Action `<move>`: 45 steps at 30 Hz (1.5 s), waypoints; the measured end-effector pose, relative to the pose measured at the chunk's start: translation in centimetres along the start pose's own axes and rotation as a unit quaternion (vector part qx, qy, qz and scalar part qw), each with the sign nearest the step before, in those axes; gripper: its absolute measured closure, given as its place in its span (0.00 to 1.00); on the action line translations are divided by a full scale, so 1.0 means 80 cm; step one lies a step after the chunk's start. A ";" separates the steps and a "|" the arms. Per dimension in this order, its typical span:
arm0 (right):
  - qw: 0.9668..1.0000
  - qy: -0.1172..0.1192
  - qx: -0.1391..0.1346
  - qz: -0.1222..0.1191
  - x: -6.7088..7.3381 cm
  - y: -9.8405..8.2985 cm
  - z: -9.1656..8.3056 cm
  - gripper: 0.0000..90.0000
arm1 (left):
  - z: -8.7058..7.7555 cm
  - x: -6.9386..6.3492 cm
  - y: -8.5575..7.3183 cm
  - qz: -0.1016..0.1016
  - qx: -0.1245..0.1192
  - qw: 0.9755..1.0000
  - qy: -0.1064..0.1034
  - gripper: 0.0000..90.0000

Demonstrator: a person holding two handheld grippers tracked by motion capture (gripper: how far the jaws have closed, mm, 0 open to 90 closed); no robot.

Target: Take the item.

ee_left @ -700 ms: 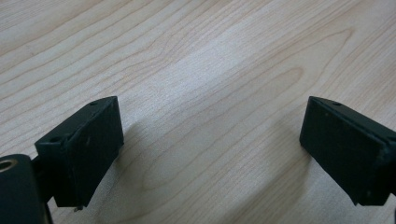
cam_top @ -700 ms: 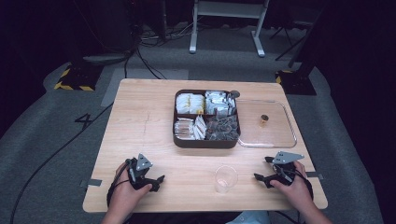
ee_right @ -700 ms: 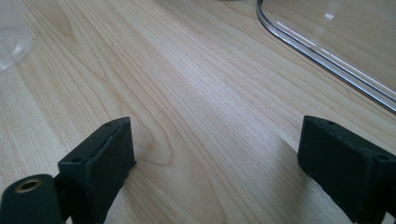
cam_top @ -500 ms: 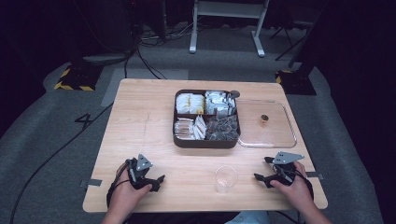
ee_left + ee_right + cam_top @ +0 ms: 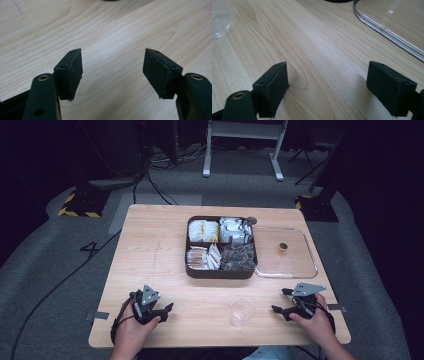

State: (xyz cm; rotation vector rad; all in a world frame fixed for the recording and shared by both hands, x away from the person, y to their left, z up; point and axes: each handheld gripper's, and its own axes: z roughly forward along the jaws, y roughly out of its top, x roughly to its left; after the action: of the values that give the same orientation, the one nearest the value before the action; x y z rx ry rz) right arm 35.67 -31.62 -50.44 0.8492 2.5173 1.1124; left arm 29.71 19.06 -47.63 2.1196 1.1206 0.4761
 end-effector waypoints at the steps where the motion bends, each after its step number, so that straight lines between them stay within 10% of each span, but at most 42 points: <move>1: 1.000 -0.001 0.000 0.000 0.000 0.000 0.000 0.20 | -0.002 -0.002 0.003 0.003 -0.001 1.000 0.000 0.36; 21: 1.000 -0.007 -0.001 0.006 0.002 0.000 0.000 0.20 | -0.042 -0.028 0.084 -0.008 -0.056 0.998 0.026 0.32; 45: 1.000 -0.007 -0.001 0.006 0.002 0.000 0.000 0.20 | -0.010 -0.003 0.170 -0.039 -0.082 0.996 0.012 0.35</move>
State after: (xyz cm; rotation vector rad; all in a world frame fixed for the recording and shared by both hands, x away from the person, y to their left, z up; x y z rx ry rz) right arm 35.54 -31.50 -50.45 0.8708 2.5015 1.1093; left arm 36.94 13.77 -37.33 1.9269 1.1337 0.5384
